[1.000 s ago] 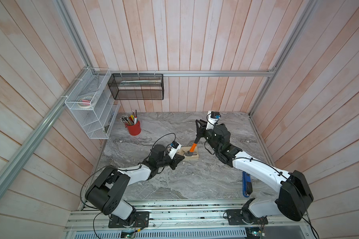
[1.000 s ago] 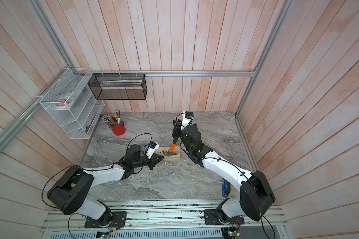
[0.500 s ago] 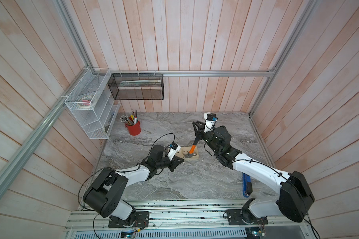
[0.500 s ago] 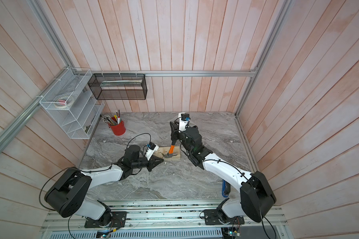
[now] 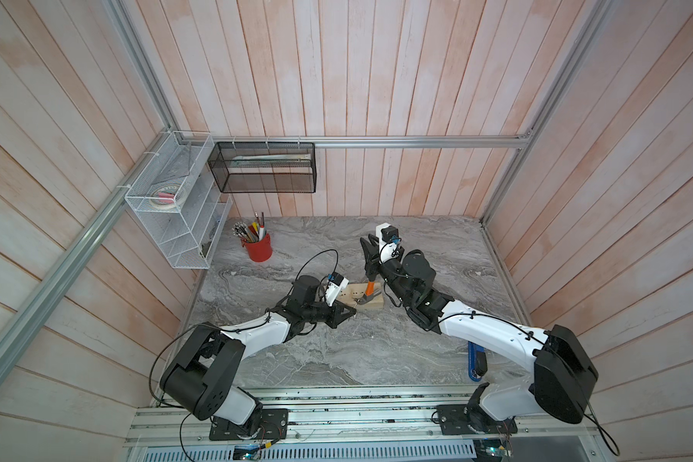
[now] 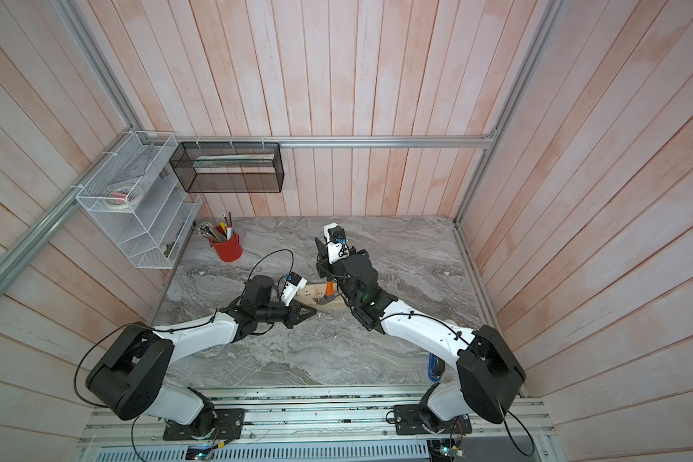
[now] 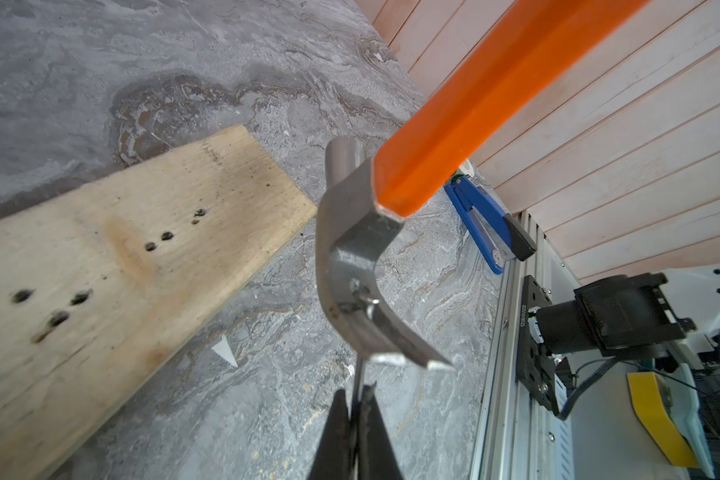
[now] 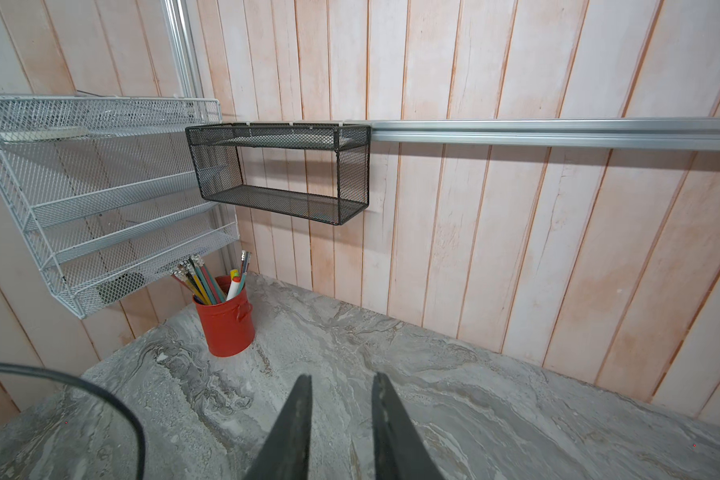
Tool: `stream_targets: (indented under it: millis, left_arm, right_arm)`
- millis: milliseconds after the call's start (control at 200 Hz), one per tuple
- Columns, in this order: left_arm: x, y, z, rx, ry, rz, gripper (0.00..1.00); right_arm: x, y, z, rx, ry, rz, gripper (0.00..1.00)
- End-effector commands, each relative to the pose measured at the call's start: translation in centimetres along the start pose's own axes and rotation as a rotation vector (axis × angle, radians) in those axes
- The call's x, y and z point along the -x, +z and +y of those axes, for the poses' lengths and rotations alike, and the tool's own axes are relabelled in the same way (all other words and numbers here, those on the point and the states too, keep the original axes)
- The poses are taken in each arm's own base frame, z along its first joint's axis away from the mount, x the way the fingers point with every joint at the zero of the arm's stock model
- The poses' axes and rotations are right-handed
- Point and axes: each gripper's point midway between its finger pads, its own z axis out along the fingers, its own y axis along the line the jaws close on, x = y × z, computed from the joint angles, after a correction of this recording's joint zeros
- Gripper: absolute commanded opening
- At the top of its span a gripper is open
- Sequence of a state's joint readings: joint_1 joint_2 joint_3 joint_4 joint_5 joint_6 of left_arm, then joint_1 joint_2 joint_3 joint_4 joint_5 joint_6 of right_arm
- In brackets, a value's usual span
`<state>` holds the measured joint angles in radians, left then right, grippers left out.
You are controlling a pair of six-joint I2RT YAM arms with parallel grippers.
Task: Use a claw hammer to pull out a nail
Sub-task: Pick up the nail with the hammer, then place the nail at the center of the board.
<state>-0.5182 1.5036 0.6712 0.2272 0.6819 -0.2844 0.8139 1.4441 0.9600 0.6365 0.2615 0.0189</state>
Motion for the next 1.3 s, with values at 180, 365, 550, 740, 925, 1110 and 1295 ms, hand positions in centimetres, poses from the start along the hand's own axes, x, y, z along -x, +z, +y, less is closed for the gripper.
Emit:
stream_targets:
  millis: [180, 365, 550, 740, 925, 1110, 1295]
  left_arm:
    - [6.1, -2.9, -0.3, -0.075, -0.1, -0.205, 0.0]
    - [5.9, -3.1, -0.5, -0.09, -0.094, -0.195, 0.0]
    - [6.2, -4.4, 0.4, -0.04, -0.111, -0.242, 0.0]
    - [4.5, -7.8, 7.9, 0.267, -0.348, -0.358, 0.0]
    - [0.0, -10.0, 13.7, 0.542, -0.503, -0.331, 0.0]
    - [-2.8, -10.7, 15.7, 0.665, -0.555, -0.264, 0.0]
    - [-4.1, -10.8, 16.4, 0.705, -0.573, -0.22, 0.05]
  right_arm:
    - [-1.2, 0.4, -1.4, -0.082, -0.076, 0.004, 0.0]
    - [-1.5, 0.7, -1.3, -0.078, -0.082, 0.009, 0.0]
    - [-1.5, 0.9, -1.7, -0.104, -0.068, 0.014, 0.0]
    - [-0.6, 0.9, -2.6, -0.169, 0.005, 0.001, 0.0]
    - [-0.5, 0.9, -2.4, -0.257, 0.098, -0.009, 0.0]
    - [-1.1, 1.5, -1.0, -0.282, 0.085, -0.008, 0.0]
    - [-1.5, 2.0, -0.3, -0.271, 0.081, 0.0, 0.0]
